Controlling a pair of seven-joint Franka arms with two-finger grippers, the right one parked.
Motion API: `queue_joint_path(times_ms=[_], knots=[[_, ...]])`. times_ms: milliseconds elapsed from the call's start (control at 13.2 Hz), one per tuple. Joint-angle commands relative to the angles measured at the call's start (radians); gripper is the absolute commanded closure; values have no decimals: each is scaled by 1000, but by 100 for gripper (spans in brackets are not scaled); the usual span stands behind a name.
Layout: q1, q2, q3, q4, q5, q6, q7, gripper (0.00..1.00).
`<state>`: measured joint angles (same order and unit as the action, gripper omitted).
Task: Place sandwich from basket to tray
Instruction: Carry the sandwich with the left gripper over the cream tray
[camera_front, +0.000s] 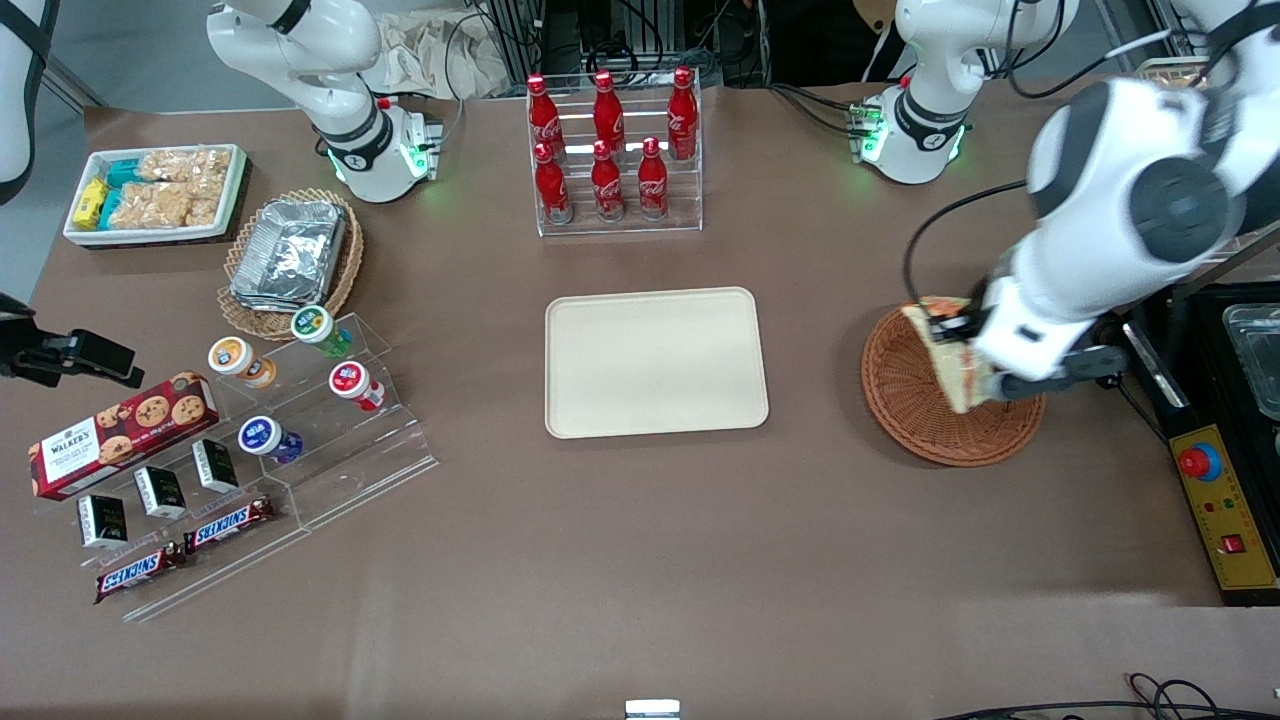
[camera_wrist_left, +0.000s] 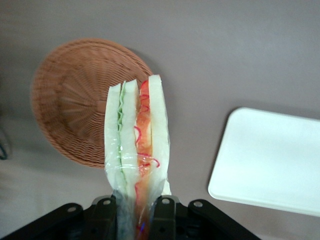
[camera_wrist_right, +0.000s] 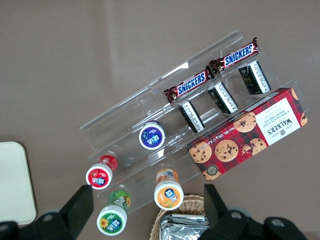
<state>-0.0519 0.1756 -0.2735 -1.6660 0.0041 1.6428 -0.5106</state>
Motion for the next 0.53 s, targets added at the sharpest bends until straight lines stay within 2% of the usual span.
queue_joint_path(times_ms=[0,228,380,456], knots=[[0,65,-90,5,-18,58,-17,100],[-17,174,-218,-24,13,202,-129,100],[-106,267,-224,-37,109,316,-237,100],[-124,301,-224,-31,128,336,-262,100]])
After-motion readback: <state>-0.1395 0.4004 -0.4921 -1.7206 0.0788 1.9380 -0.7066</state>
